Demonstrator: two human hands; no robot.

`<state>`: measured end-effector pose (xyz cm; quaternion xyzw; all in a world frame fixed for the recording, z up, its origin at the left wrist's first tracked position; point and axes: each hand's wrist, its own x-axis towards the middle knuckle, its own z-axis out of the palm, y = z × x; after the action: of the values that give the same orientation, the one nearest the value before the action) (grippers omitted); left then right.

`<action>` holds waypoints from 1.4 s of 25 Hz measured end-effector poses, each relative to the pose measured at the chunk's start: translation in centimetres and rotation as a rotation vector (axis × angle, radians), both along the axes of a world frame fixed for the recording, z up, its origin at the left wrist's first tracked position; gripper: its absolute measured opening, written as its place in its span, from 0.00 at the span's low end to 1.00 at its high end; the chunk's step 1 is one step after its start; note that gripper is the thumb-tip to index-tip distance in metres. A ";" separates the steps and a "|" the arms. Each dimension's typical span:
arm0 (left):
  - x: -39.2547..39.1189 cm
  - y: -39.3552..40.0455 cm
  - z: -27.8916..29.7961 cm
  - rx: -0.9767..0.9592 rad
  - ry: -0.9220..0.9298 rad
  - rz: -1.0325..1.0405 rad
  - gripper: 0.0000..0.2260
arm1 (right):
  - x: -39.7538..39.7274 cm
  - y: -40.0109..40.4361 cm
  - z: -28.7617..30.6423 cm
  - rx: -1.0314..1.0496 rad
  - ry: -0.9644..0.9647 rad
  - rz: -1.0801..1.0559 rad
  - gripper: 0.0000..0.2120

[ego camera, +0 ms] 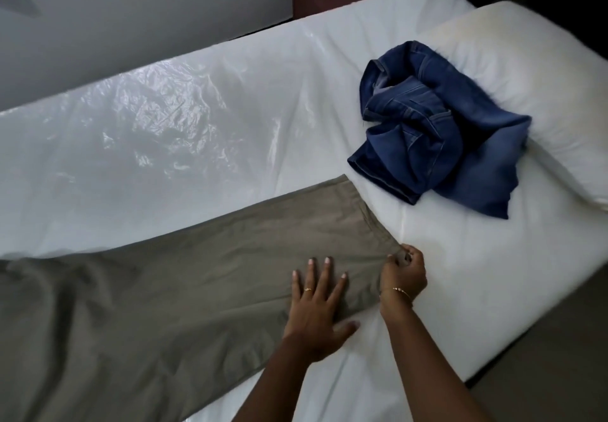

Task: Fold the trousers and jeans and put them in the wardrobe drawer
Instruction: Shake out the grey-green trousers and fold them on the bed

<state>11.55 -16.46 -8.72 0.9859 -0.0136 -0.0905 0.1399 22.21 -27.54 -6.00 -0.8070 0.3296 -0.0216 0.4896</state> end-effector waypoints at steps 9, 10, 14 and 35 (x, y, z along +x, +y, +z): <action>2.0 8.5 0.6 -0.214 -0.324 0.398 0.17 | 0.4 4.5 -0.9 -0.612 -0.342 0.928 0.10; 2.2 10.7 0.8 -0.161 -0.313 0.422 0.17 | 0.9 5.6 -1.2 -0.608 -0.362 0.991 0.10; 3.1 17.3 1.0 0.013 -0.271 0.401 0.18 | 3.7 9.8 -1.1 -0.707 -0.285 1.101 0.20; 8.3 17.9 -0.9 0.125 -0.453 0.281 0.12 | 10.4 8.3 -3.0 -0.789 -0.191 0.841 0.14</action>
<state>19.85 1.48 -9.60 0.9800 0.0978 0.1522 0.0832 32.59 -19.27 -8.97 -0.9842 -0.0975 -0.0192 0.1463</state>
